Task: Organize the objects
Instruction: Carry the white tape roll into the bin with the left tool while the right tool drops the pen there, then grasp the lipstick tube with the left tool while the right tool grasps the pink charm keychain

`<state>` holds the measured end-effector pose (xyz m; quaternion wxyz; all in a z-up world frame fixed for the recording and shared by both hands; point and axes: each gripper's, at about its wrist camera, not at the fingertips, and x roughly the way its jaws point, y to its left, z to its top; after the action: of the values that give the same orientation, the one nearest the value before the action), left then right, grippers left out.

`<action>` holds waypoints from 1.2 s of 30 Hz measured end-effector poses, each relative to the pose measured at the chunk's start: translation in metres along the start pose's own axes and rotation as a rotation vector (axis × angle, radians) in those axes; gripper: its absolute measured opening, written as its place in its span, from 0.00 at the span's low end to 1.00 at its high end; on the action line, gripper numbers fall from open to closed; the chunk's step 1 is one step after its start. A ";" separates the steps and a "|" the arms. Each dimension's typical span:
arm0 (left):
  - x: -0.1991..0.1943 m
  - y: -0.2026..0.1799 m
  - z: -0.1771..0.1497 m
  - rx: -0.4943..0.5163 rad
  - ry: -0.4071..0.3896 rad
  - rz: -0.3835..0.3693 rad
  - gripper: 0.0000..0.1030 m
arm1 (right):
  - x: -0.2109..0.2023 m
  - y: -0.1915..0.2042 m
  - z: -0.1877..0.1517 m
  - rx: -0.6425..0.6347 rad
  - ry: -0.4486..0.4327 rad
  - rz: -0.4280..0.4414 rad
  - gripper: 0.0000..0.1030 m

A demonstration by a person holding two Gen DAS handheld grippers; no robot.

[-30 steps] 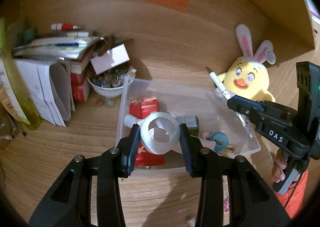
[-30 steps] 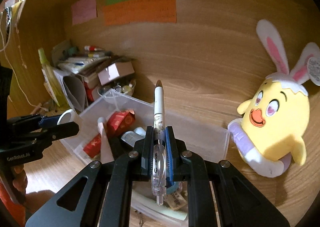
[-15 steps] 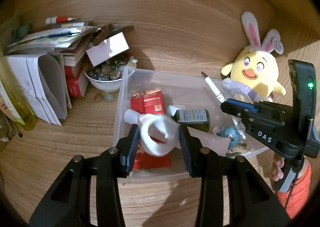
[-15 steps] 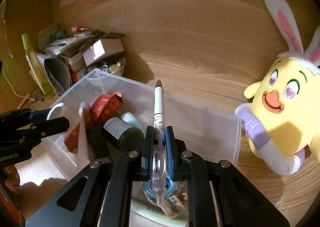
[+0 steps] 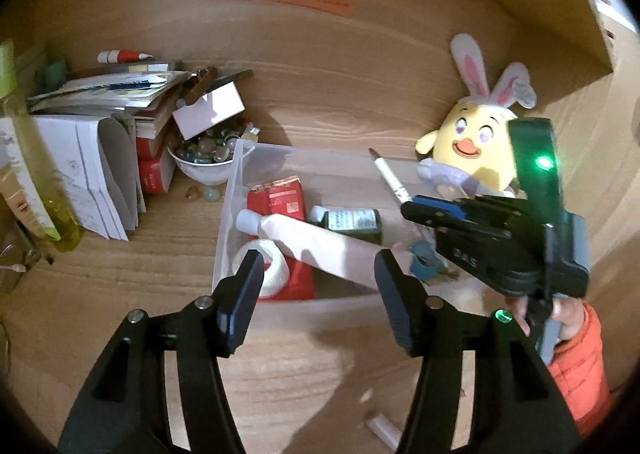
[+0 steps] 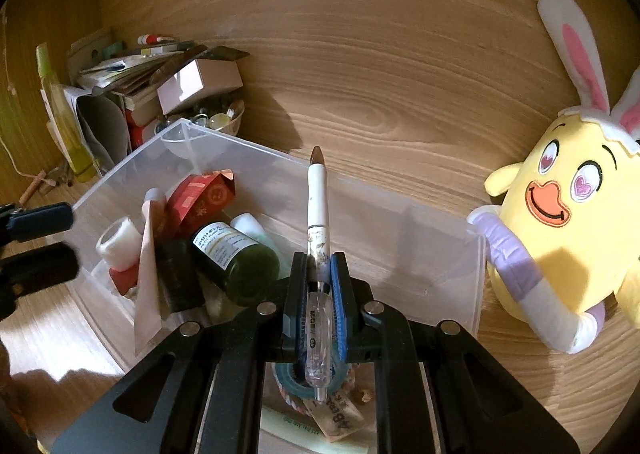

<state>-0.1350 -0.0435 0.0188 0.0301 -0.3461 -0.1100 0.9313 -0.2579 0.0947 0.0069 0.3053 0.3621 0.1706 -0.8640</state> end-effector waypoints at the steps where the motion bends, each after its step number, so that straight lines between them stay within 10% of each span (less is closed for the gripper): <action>1: -0.004 -0.002 -0.002 0.005 -0.002 0.000 0.58 | 0.000 0.001 0.000 -0.004 0.004 -0.001 0.10; 18: -0.004 -0.029 -0.048 0.084 0.084 0.007 0.66 | -0.042 0.017 -0.018 -0.056 -0.044 -0.055 0.56; 36: 0.008 -0.046 -0.102 0.083 0.230 -0.042 0.66 | -0.094 0.021 -0.089 0.012 -0.050 0.025 0.60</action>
<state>-0.0750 0.0210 -0.0511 0.0765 -0.4466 -0.0743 0.8884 -0.1463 0.1627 0.0134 0.3181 0.3444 0.1529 -0.8700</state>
